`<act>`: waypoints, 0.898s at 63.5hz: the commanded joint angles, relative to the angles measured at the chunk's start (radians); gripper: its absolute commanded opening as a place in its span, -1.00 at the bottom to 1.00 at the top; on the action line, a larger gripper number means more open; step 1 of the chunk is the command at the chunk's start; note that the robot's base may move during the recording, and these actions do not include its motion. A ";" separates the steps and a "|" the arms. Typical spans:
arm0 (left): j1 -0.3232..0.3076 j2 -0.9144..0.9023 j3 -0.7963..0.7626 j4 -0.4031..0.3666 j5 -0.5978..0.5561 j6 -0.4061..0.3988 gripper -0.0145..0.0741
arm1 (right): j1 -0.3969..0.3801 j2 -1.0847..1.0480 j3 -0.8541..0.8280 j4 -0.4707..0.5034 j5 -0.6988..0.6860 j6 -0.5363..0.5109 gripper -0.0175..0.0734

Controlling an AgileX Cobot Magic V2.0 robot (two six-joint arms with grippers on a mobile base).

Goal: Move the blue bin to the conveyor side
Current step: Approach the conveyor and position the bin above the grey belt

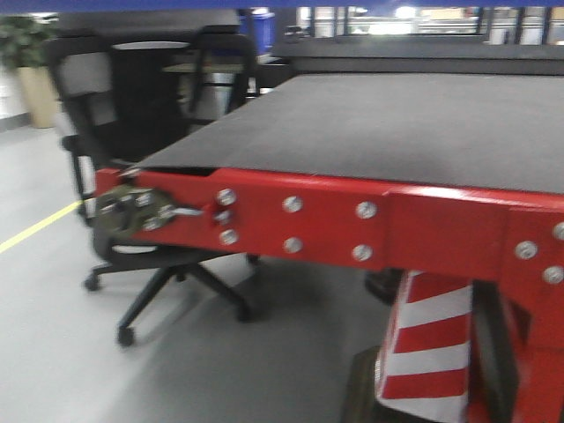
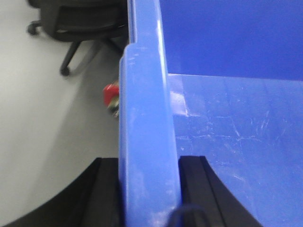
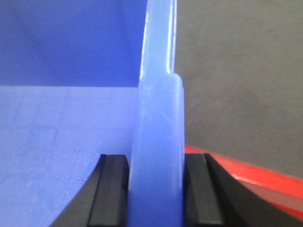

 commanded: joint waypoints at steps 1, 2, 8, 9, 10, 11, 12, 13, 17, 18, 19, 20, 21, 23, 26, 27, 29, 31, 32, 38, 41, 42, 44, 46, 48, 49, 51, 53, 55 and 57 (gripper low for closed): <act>0.001 -0.022 -0.018 0.048 -0.083 0.005 -0.71 | -0.005 -0.021 -0.014 -0.059 -0.093 -0.018 -0.79; 0.001 -0.022 -0.018 0.048 -0.083 0.005 -0.71 | -0.005 -0.021 -0.014 -0.059 -0.093 -0.018 -0.79; 0.001 -0.022 -0.018 0.048 -0.083 0.005 -0.71 | -0.005 -0.021 -0.014 -0.059 -0.093 -0.018 -0.79; 0.001 -0.022 -0.018 0.048 -0.083 0.005 -0.71 | -0.005 -0.021 -0.014 -0.059 -0.093 -0.018 -0.79; 0.001 -0.022 -0.018 0.048 -0.083 0.005 -0.71 | -0.005 -0.021 -0.014 -0.059 -0.093 -0.018 -0.79; 0.001 -0.022 -0.018 0.048 -0.083 0.005 -0.71 | -0.005 -0.021 -0.014 -0.059 -0.093 -0.018 -0.79; 0.001 -0.022 -0.018 0.048 -0.083 0.005 -0.71 | -0.005 -0.021 -0.014 -0.059 -0.093 -0.018 -0.79; 0.001 -0.022 -0.018 0.048 -0.083 0.005 -0.71 | -0.005 -0.021 -0.014 -0.059 -0.093 -0.018 -0.79; 0.001 -0.022 -0.018 0.048 -0.083 0.005 -0.71 | -0.005 -0.021 -0.014 -0.059 -0.093 -0.018 -0.79; 0.001 -0.022 -0.018 0.048 -0.083 0.005 -0.71 | -0.005 -0.021 -0.014 -0.059 -0.093 -0.018 -0.79; 0.001 -0.022 -0.018 0.048 -0.083 0.005 -0.71 | -0.005 -0.021 -0.014 -0.059 -0.093 -0.018 -0.79; 0.001 -0.022 -0.018 0.048 -0.083 0.005 -0.71 | -0.005 -0.021 -0.014 -0.059 -0.093 -0.018 -0.79; 0.001 -0.022 -0.018 0.048 -0.083 0.005 -0.71 | -0.005 -0.021 -0.014 -0.059 -0.093 -0.018 -0.79; 0.001 -0.022 -0.018 0.048 -0.083 0.005 -0.71 | -0.005 -0.021 -0.014 -0.059 -0.093 -0.018 -0.79; 0.001 -0.022 -0.018 0.048 -0.083 0.005 -0.71 | -0.005 -0.021 -0.014 -0.059 -0.093 -0.018 -0.79; 0.001 -0.022 -0.018 0.048 -0.083 0.005 -0.71 | -0.005 -0.021 -0.014 -0.057 -0.094 -0.018 -0.79; 0.001 -0.022 -0.018 0.048 -0.083 0.005 -0.71 | -0.005 -0.021 -0.014 -0.057 -0.094 -0.018 -0.79; 0.001 -0.022 -0.018 0.048 -0.083 0.005 -0.71 | -0.005 -0.021 -0.014 -0.057 -0.094 -0.018 -0.79; 0.001 -0.022 -0.018 0.048 -0.083 0.005 -0.71 | -0.005 -0.021 -0.014 -0.057 -0.094 -0.018 -0.79; 0.001 -0.022 -0.018 0.048 -0.083 0.005 -0.71 | -0.005 -0.021 -0.014 -0.057 -0.094 -0.018 -0.79; 0.001 -0.022 -0.018 0.048 -0.083 0.005 -0.71 | -0.005 -0.021 -0.014 -0.057 -0.094 -0.018 -0.79; 0.001 -0.022 -0.018 0.048 -0.083 0.005 -0.71 | -0.005 -0.021 -0.014 -0.057 -0.094 -0.018 -0.79; 0.001 -0.022 -0.018 0.048 -0.083 0.005 -0.71 | -0.005 -0.021 -0.014 -0.057 -0.094 -0.018 -0.79; 0.001 -0.022 -0.018 0.048 -0.083 0.005 -0.71 | -0.005 -0.021 -0.014 -0.057 -0.094 -0.018 -0.79; 0.001 -0.022 -0.018 0.048 -0.083 0.005 -0.71 | -0.005 -0.021 -0.014 -0.057 -0.094 -0.018 -0.79; 0.001 -0.022 -0.018 0.048 -0.083 0.005 -0.71 | -0.005 -0.021 -0.014 -0.057 -0.094 -0.018 -0.79; 0.001 -0.022 -0.018 0.048 -0.083 0.005 -0.71 | -0.005 -0.021 -0.014 -0.057 -0.094 -0.018 -0.79; 0.001 -0.022 -0.018 0.048 -0.083 0.005 -0.71 | -0.005 -0.021 -0.014 -0.057 -0.094 -0.018 -0.79; 0.001 -0.022 -0.018 0.048 -0.083 0.005 -0.71 | -0.005 -0.021 -0.014 -0.057 -0.094 -0.018 -0.79; 0.001 -0.022 -0.018 0.048 -0.083 0.005 -0.71 | -0.005 -0.021 -0.014 -0.057 -0.094 -0.018 -0.79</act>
